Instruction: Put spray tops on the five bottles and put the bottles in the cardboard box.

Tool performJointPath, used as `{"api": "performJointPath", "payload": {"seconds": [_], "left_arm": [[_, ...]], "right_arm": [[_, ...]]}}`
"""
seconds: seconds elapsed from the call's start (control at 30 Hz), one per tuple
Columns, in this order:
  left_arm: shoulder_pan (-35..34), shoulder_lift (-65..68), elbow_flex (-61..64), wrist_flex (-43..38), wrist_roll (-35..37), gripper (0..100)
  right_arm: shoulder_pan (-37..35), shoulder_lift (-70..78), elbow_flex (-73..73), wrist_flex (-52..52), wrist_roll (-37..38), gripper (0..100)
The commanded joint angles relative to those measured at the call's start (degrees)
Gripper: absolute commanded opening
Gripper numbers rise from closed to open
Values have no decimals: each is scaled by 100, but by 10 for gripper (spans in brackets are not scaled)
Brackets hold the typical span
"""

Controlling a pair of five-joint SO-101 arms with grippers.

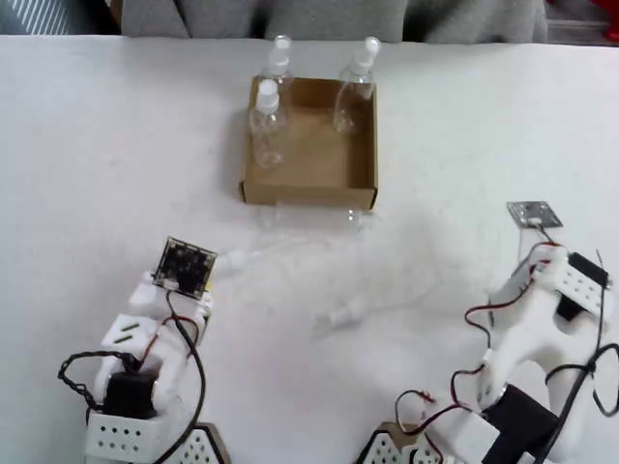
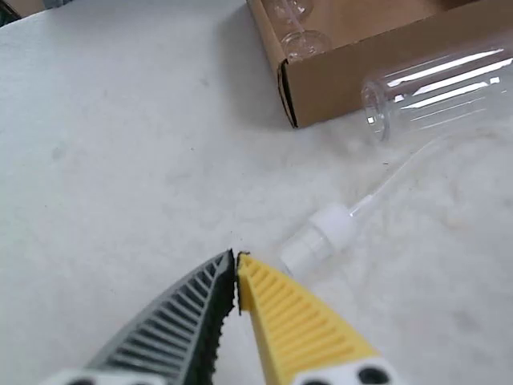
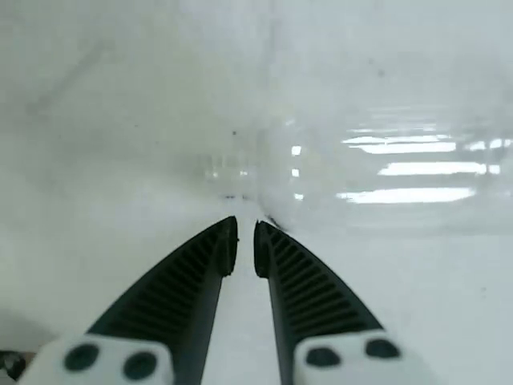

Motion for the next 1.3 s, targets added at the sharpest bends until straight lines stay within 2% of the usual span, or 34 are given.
{"api": "performJointPath", "payload": {"seconds": [0.0, 0.17, 0.37, 0.47, 0.67, 0.8, 0.93, 1.03, 1.17, 1.27], "left_arm": [[-31, -57, -18, 18, -26, 25], [-31, -57, -18, 18, -26, 26], [-31, -57, -18, 18, -26, 27], [-31, -57, -18, 18, -26, 27], [-31, -57, -18, 18, -26, 27], [-31, -57, -18, 18, -26, 27], [-31, -57, -18, 18, -26, 27], [-31, -57, -18, 18, -26, 27], [-31, -57, -18, 26, -26, 27], [-31, -57, -18, 26, -26, 27]], "right_arm": [[-462, -198, -26, -426, -343, 17], [-769, -198, -70, -945, -484, 17], [-980, -295, -176, -1226, -308, 21], [-963, -470, -598, -954, 316, 22], [-866, -848, -1415, 400, 2057, 30], [-637, -875, -1697, 708, 3253, 132], [-418, -857, -1609, 224, 4519, 183], [-470, -664, -1398, -655, 5248, 183], [-778, -31, -1459, -1938, 5442, 185], [-954, 646, -1829, -2193, 5626, 229]]}}
